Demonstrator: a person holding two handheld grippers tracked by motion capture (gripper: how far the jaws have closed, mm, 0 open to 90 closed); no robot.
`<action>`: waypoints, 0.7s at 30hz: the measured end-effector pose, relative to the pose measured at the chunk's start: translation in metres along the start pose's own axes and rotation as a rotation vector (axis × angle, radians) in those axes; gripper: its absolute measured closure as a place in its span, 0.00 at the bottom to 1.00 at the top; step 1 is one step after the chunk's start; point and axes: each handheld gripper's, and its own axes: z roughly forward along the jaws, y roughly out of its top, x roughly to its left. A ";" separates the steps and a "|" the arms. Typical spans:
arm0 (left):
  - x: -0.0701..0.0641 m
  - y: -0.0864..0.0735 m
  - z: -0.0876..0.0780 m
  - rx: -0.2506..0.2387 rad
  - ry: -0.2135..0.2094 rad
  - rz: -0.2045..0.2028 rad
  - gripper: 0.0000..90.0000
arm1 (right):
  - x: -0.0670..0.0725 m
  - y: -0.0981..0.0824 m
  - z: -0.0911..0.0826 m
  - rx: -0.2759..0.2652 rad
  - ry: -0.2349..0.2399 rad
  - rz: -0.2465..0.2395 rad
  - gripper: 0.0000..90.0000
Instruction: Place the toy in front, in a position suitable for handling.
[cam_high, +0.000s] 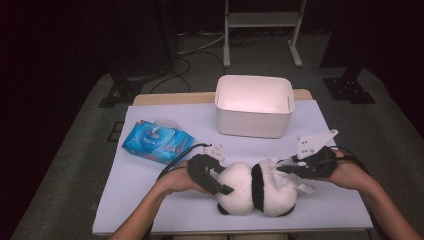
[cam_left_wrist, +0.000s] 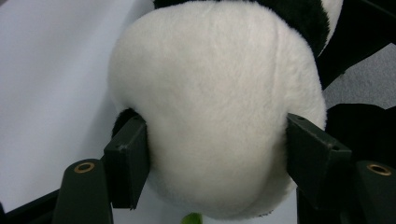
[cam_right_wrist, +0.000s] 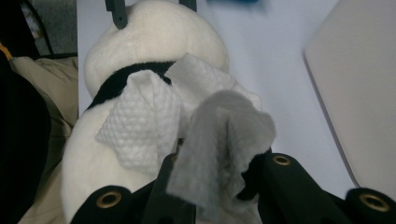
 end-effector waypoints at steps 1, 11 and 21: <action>-0.001 0.000 0.000 0.004 0.007 0.002 0.33 | 0.000 0.003 0.003 0.007 0.004 -0.009 0.88; -0.005 -0.001 0.001 0.002 0.012 0.006 0.32 | 0.002 0.030 0.033 0.041 0.052 -0.058 0.88; -0.002 -0.001 -0.006 -0.014 -0.001 -0.021 0.18 | 0.017 0.020 0.035 0.006 0.051 -0.084 0.88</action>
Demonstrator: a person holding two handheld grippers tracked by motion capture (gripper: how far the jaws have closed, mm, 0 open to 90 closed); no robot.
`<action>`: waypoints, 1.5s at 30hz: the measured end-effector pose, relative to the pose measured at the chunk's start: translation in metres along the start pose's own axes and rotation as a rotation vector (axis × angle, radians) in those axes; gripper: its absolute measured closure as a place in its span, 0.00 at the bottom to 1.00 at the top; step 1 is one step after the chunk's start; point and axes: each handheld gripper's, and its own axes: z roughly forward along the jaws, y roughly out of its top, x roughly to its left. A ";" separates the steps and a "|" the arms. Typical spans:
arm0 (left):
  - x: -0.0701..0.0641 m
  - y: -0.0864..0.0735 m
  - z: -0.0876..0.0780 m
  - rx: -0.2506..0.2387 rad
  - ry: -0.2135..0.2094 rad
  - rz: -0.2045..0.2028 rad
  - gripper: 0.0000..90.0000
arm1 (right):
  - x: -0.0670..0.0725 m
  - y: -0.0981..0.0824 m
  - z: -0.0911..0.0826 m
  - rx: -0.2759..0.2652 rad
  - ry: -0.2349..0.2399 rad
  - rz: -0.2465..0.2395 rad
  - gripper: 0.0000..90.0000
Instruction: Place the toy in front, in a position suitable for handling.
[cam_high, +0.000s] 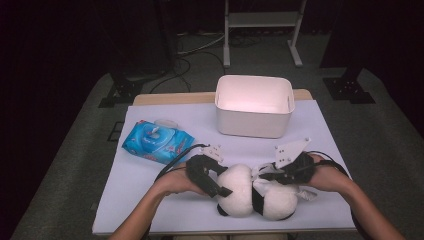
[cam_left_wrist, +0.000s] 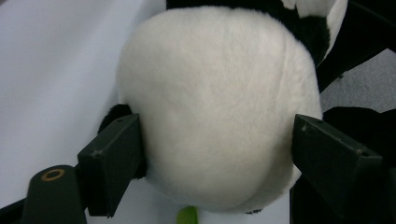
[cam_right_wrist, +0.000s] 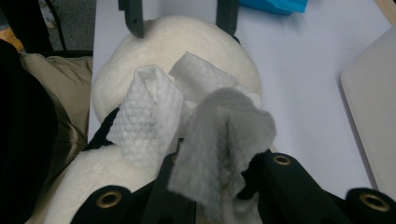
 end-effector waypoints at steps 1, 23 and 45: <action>0.000 0.001 -0.001 -0.002 0.007 -0.004 0.15 | 0.003 -0.002 -0.002 -0.009 -0.002 -0.001 0.88; 0.017 0.016 0.030 0.023 -0.184 -0.055 0.13 | 0.019 -0.010 -0.010 -0.054 0.012 -0.044 0.88; 0.016 0.064 -0.018 0.022 0.127 0.156 0.36 | -0.025 0.019 -0.025 -0.024 -0.090 -0.028 0.88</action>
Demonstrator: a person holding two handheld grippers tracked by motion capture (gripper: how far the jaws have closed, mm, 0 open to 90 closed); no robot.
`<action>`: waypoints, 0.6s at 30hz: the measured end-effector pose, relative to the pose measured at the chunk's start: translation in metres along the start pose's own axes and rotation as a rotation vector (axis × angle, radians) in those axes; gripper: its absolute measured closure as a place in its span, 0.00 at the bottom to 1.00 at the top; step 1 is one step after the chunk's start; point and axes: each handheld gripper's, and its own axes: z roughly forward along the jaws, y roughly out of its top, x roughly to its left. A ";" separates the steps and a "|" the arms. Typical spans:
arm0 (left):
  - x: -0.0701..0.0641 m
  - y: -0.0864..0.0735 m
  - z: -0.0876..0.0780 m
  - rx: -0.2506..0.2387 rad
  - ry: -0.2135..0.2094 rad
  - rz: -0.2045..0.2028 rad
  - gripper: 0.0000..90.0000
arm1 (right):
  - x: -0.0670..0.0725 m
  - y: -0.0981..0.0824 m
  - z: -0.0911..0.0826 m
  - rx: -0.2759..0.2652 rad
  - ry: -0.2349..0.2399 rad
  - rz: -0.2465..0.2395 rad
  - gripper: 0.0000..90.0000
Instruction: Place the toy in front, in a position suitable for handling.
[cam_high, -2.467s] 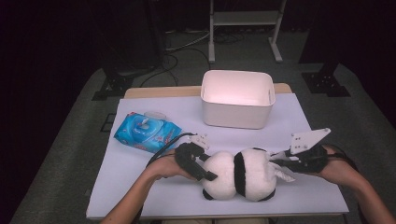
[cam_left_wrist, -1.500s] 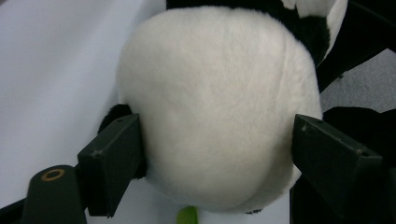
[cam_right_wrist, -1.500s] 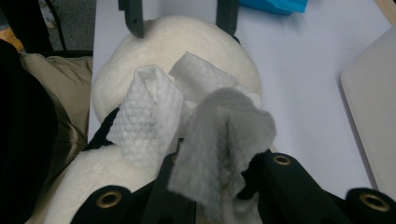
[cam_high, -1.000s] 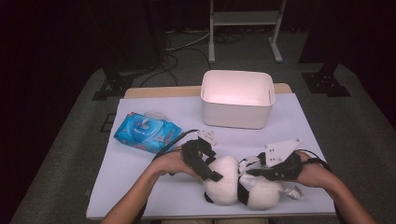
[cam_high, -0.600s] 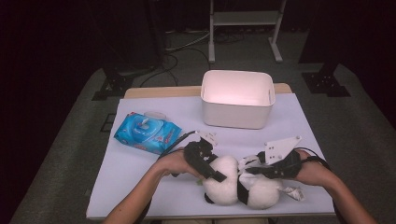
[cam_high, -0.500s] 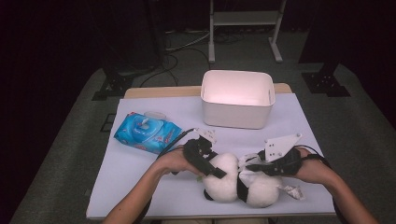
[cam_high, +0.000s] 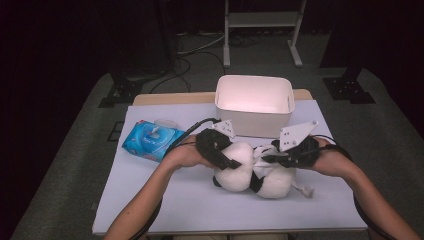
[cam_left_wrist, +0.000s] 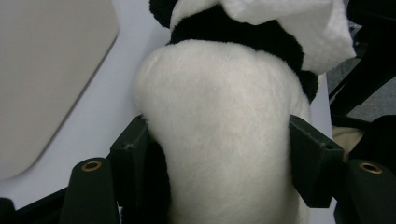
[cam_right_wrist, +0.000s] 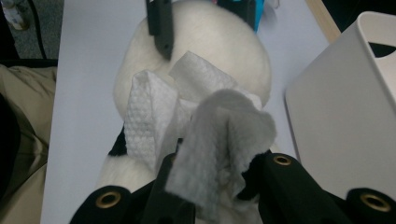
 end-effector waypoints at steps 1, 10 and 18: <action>-0.003 -0.002 0.001 -0.005 -0.006 0.015 0.36 | -0.002 0.003 0.000 -0.001 0.000 -0.003 0.88; -0.017 -0.033 0.013 -0.023 -0.042 -0.009 0.30 | 0.002 -0.001 0.024 0.019 0.066 0.023 0.88; -0.019 -0.050 0.011 -0.001 -0.077 -0.077 0.12 | 0.023 -0.001 0.030 0.013 0.098 -0.017 0.88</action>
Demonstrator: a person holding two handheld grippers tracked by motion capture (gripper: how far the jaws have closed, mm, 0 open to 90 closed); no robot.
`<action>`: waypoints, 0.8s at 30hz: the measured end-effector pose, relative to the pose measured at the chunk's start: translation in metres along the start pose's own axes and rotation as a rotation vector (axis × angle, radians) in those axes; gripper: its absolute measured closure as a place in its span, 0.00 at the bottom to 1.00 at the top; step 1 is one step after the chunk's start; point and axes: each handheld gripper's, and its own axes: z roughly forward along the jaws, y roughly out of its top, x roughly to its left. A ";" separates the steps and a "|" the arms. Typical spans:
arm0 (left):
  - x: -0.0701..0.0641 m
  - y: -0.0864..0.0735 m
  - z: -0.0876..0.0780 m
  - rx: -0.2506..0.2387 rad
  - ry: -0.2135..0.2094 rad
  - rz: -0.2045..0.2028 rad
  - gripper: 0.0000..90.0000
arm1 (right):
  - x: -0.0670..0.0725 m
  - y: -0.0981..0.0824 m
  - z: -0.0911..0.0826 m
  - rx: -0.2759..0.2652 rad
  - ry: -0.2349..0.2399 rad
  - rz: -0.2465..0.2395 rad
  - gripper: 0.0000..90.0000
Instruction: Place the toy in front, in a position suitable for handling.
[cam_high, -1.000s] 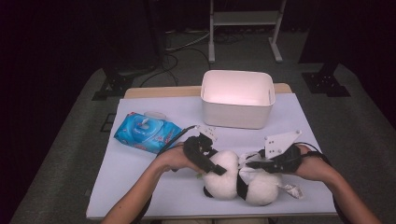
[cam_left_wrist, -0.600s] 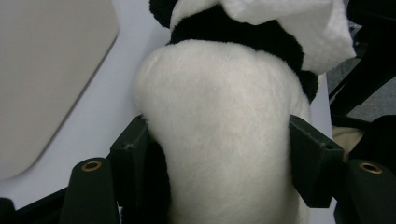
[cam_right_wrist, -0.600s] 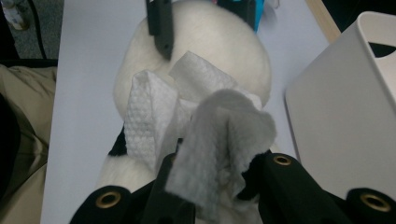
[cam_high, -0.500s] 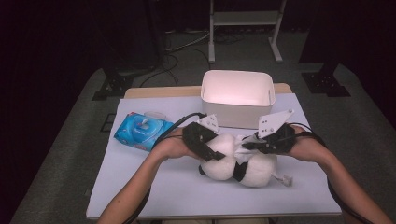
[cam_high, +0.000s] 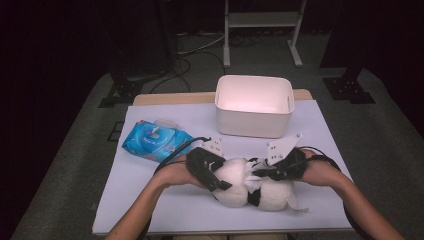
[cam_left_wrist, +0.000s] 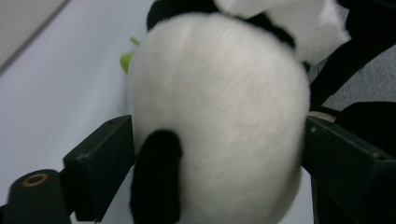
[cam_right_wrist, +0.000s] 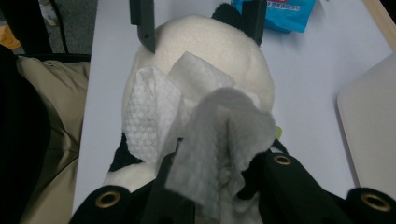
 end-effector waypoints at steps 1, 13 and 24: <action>0.000 -0.002 0.002 -0.009 -0.025 -0.011 0.12 | 0.001 -0.001 -0.001 -0.005 0.002 0.001 0.88; -0.006 0.001 0.004 0.009 0.007 0.024 0.33 | 0.007 0.009 -0.002 0.022 -0.011 -0.045 0.87; -0.005 -0.005 0.003 -0.018 0.003 0.018 0.32 | 0.012 -0.034 -0.048 -0.015 -0.085 0.067 0.87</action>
